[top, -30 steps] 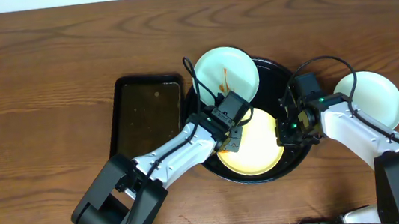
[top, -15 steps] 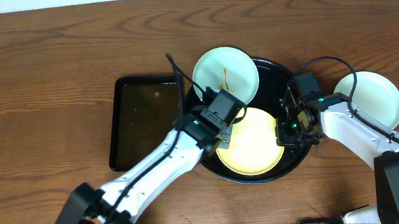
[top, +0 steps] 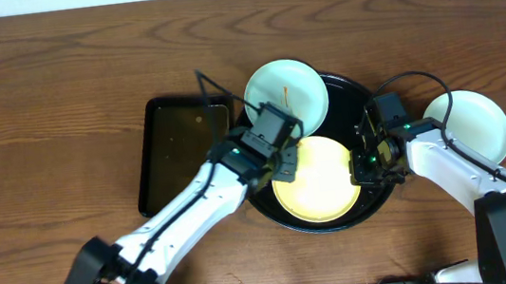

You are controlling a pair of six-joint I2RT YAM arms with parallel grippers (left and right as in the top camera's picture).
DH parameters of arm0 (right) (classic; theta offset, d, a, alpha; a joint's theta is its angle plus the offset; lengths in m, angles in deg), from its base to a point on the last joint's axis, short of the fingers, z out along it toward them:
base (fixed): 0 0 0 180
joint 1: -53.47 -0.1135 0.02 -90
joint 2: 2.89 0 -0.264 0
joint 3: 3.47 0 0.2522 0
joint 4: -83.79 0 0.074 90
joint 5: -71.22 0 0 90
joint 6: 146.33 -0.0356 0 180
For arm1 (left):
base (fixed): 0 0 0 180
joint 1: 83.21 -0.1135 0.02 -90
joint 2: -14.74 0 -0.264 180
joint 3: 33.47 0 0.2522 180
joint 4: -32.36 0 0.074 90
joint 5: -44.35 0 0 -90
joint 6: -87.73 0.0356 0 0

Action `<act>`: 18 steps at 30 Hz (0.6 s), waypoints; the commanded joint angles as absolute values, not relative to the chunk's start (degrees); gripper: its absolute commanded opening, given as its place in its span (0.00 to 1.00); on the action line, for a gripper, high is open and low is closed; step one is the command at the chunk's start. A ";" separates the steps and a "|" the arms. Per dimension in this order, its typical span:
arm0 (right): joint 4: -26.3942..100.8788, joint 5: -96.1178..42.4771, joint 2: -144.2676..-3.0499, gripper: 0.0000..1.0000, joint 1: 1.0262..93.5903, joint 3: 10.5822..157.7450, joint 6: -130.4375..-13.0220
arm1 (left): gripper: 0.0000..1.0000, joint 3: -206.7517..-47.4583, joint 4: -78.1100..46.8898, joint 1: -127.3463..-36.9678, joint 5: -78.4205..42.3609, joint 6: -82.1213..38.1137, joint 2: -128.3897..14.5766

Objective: Clean dirty plates on tray and stack at the side
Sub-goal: 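Scrub the yellow plate with the sponge in the left gripper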

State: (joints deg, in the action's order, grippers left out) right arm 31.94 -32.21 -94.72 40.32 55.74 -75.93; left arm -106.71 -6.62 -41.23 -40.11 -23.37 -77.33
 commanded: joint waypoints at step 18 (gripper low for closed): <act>30.83 -28.08 -95.81 0.01 40.26 55.43 -76.65 | 0.08 -107.02 -1.68 -38.74 -55.91 -16.22 -91.50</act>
State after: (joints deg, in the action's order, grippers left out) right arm 31.66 -31.99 -94.72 40.32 55.83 -76.30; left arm -106.76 -0.67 -37.54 -43.89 -18.28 -89.83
